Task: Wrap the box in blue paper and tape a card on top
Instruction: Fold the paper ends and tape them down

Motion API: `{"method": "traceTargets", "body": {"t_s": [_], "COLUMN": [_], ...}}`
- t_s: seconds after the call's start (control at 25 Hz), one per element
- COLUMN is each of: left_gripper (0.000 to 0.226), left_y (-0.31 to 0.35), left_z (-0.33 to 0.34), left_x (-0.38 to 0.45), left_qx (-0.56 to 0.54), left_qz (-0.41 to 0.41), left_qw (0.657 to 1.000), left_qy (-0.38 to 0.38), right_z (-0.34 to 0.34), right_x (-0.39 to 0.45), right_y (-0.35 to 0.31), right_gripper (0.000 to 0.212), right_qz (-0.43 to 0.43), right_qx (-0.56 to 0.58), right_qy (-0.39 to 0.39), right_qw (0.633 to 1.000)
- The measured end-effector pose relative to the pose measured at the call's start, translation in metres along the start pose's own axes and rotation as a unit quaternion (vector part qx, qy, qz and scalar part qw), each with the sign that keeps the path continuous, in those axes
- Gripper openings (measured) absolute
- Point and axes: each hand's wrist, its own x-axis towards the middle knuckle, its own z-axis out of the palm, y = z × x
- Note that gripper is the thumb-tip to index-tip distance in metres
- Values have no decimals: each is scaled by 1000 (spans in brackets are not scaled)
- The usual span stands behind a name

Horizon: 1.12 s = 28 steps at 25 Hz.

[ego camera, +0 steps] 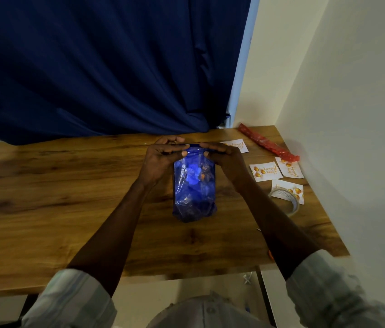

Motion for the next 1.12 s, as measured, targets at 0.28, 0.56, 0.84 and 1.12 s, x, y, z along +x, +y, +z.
{"method": "traceTargets", "body": {"t_s": [0.28,0.56,0.84,1.12], "left_gripper": [28,30,25,57], "left_y": [-4,-1,-2,15], "left_z": [1,-5,-9,21], "left_x": [7,8,7,-4], "left_qx": [33,67,46,-33], "left_qz": [-7,-28,-97,-180], "left_qw": [999,997,994,977], "left_qy": [10,2,0,109], "right_z": [17,23,23,27], "right_x": [2,3,5,1], "right_y": [-11,-1,2,-1], "right_gripper": [27,8,16,19], "right_qz": [38,34,25,24], "right_qx": [96,76,28,6], "right_qy": [67,45,58,68], "right_qw": [992,996,998,997]}}
